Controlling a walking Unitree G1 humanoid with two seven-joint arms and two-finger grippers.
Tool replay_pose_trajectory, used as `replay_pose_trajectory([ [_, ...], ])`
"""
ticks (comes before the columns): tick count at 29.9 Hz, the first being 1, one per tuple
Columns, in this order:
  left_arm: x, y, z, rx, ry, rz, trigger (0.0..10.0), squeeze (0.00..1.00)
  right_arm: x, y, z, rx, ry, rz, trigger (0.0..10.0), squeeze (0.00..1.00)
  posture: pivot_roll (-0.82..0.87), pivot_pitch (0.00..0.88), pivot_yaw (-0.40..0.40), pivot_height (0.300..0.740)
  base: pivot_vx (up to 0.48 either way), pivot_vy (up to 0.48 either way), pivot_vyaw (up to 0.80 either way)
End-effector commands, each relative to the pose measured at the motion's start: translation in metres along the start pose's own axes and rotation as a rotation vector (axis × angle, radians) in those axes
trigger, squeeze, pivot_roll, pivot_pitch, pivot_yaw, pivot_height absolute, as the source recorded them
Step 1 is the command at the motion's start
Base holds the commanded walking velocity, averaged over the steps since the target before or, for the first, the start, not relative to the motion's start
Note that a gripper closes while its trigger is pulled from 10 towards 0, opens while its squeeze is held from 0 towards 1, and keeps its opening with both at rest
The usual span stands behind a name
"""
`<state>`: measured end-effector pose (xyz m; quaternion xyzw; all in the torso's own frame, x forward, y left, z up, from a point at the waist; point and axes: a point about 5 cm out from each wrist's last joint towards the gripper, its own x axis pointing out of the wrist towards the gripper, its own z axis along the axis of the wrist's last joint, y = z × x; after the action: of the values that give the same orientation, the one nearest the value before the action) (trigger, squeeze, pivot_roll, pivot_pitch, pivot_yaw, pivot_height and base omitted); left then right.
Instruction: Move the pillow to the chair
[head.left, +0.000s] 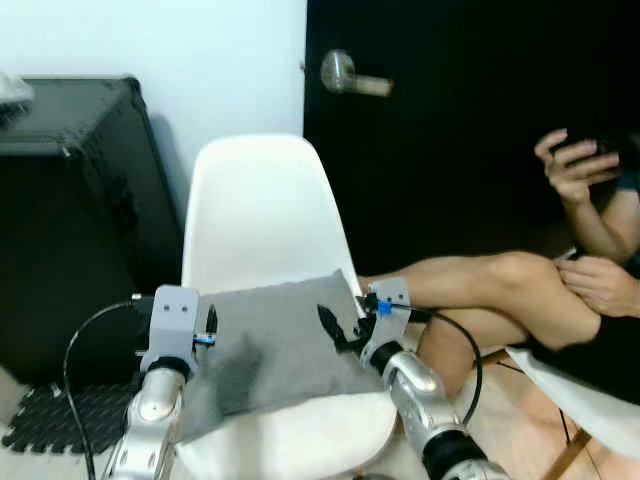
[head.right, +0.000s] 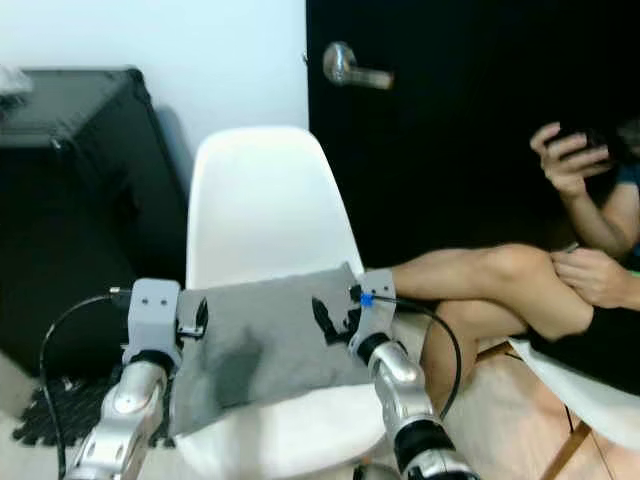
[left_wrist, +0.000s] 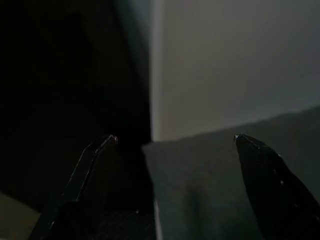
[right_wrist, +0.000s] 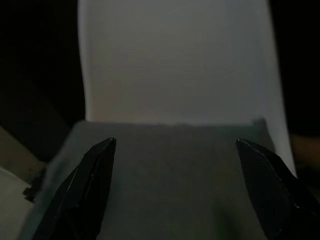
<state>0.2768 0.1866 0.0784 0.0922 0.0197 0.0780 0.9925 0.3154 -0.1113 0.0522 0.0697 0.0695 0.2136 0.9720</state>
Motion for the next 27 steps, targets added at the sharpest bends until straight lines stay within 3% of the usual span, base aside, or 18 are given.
replay_pose_trajectory([
  [1, -0.002, 0.001, -0.002, 0.008, 0.004, -0.009, 10.0, 0.0, -0.001, 0.0, -0.001, 0.008, 0.006, 0.005, 10.0, 0.0, 0.09, 0.058, -0.053, 0.731, 0.0, 0.0, 0.0],
  [17, 0.001, -0.004, -0.01, 0.02, 0.056, -0.065, 10.0, 0.0, -0.003, -0.003, -0.003, 0.011, 0.024, -0.007, 10.0, 0.0, 0.09, 0.057, -0.052, 0.74, 0.0, 0.0, 0.0],
  [19, 0.001, -0.005, -0.015, 0.026, 0.089, -0.082, 10.0, 0.0, -0.006, -0.004, -0.014, 0.008, 0.105, 0.003, 10.0, 0.0, 0.08, 0.056, -0.053, 0.74, 0.0, 0.0, 0.0],
  [21, -0.001, -0.01, -0.028, 0.026, 0.165, -0.126, 10.0, 0.0, -0.012, -0.007, -0.034, -0.058, 0.252, 0.003, 10.0, 0.0, 0.08, 0.055, -0.056, 0.74, 0.0, 0.0, 0.0],
  [23, -0.002, -0.012, -0.033, 0.022, 0.196, -0.147, 10.0, 0.0, -0.016, -0.008, -0.041, -0.087, 0.3, -0.003, 10.0, 0.0, 0.08, 0.055, -0.056, 0.74, 0.0, 0.0, 0.0],
  [24, -0.006, -0.016, -0.048, 0.016, 0.248, -0.169, 10.0, 0.0, -0.021, -0.014, -0.048, -0.122, 0.341, -0.052, 10.0, 0.0, 0.09, 0.054, -0.058, 0.74, 0.0, 0.0, 0.0],
  [27, -0.011, -0.017, -0.058, 0.009, 0.286, -0.172, 10.0, 0.0, -0.025, -0.019, -0.051, -0.124, 0.358, -0.106, 10.0, 0.0, 0.08, 0.057, -0.056, 0.74, 0.0, 0.0, 0.0],
])
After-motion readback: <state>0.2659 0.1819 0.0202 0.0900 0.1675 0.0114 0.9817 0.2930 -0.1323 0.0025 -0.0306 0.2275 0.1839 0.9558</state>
